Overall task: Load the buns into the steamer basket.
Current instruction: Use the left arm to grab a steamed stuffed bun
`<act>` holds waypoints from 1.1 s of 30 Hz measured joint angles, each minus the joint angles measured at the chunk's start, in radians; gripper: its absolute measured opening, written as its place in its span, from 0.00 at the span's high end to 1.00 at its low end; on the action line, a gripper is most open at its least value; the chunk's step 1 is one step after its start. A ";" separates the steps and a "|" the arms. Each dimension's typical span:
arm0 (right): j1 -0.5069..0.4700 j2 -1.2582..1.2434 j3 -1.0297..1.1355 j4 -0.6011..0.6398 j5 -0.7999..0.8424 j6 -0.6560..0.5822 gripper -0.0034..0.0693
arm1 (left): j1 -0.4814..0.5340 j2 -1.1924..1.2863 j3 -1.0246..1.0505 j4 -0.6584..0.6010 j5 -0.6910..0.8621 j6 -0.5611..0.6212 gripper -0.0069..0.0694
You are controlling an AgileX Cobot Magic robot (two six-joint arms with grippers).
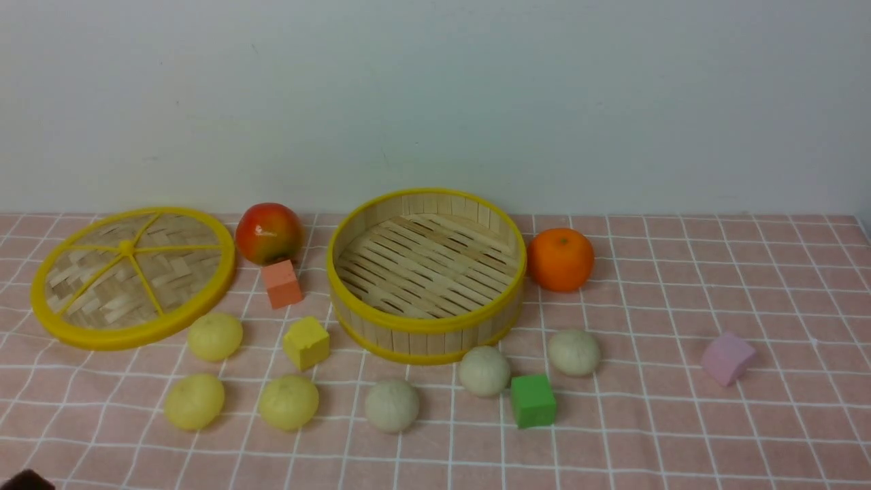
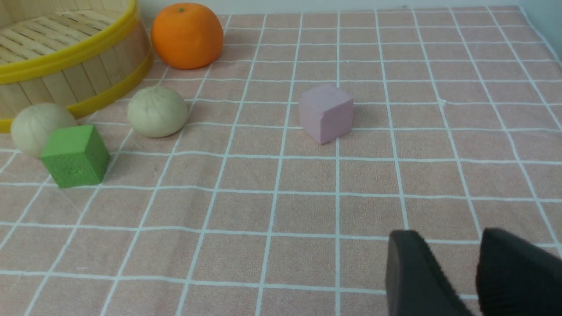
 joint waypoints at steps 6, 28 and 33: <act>0.000 0.000 0.000 0.000 0.000 0.000 0.62 | 0.000 0.000 0.000 -0.178 -0.136 -0.060 0.60; 0.000 0.000 0.000 0.000 0.000 0.000 0.62 | -0.024 0.871 -0.691 -0.065 0.656 0.544 0.93; 0.000 0.000 0.000 0.000 0.000 0.000 0.62 | -0.104 1.056 -0.780 0.034 0.703 0.536 0.93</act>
